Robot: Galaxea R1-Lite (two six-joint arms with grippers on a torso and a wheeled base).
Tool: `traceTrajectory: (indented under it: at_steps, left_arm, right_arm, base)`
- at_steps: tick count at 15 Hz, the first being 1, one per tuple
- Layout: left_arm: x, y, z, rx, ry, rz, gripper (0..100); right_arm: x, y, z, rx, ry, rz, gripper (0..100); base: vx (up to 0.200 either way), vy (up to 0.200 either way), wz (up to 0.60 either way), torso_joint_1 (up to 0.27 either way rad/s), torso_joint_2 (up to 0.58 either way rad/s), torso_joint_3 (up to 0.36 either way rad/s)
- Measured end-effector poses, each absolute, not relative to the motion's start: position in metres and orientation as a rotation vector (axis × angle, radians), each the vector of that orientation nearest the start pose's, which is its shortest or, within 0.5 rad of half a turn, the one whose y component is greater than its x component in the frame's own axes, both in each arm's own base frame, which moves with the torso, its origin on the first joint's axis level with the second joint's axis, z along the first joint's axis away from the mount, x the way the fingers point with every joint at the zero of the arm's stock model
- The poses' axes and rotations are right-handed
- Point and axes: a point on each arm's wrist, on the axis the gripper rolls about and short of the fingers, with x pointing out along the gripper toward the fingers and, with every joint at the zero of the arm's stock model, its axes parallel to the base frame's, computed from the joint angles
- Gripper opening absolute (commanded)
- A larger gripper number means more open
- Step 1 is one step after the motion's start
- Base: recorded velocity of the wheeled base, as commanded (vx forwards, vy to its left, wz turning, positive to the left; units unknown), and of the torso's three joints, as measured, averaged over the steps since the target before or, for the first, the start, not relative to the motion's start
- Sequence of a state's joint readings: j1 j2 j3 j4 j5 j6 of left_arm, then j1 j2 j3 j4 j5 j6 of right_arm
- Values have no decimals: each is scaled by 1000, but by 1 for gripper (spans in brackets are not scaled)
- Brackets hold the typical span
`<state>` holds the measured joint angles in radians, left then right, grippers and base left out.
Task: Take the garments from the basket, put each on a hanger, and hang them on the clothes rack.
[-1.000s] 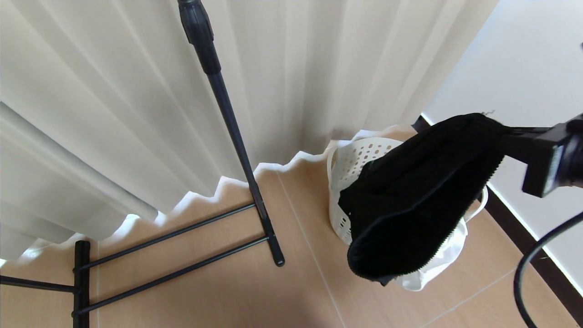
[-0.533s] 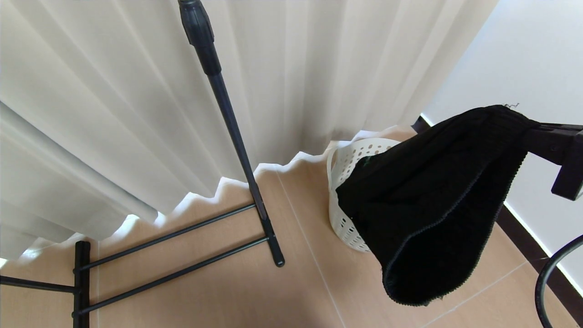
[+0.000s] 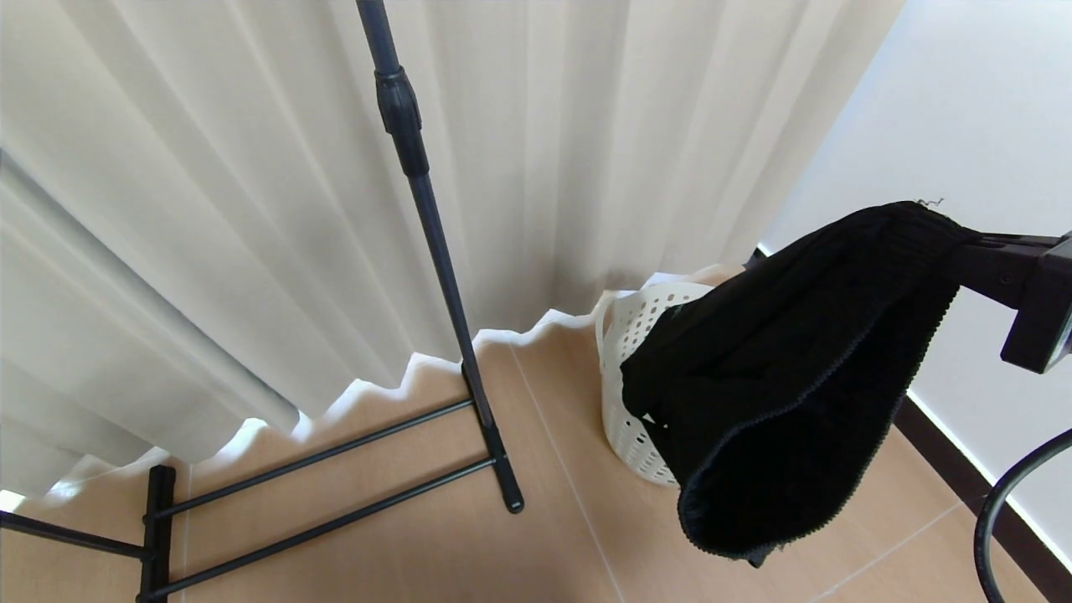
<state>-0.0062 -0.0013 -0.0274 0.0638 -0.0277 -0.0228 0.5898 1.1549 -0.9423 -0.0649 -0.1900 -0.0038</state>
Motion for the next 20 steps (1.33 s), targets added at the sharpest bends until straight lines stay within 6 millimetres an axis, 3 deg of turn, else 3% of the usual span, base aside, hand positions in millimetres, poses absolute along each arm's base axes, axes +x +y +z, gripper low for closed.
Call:
traceTrajectory:
  at_steps: [5,20]
  left_arm:
    - [-25,0,76,-23,37,-33,100]
    - [-25,0,76,-24,36,-33,100]
  right_arm:
    - [141,90,292,-67,152,407,0]
    - [143,91,286,-76,173,408,0]
  base:
    - [0,0,0,8,-38,163]
    - [0,0,0,116,-451,-134]
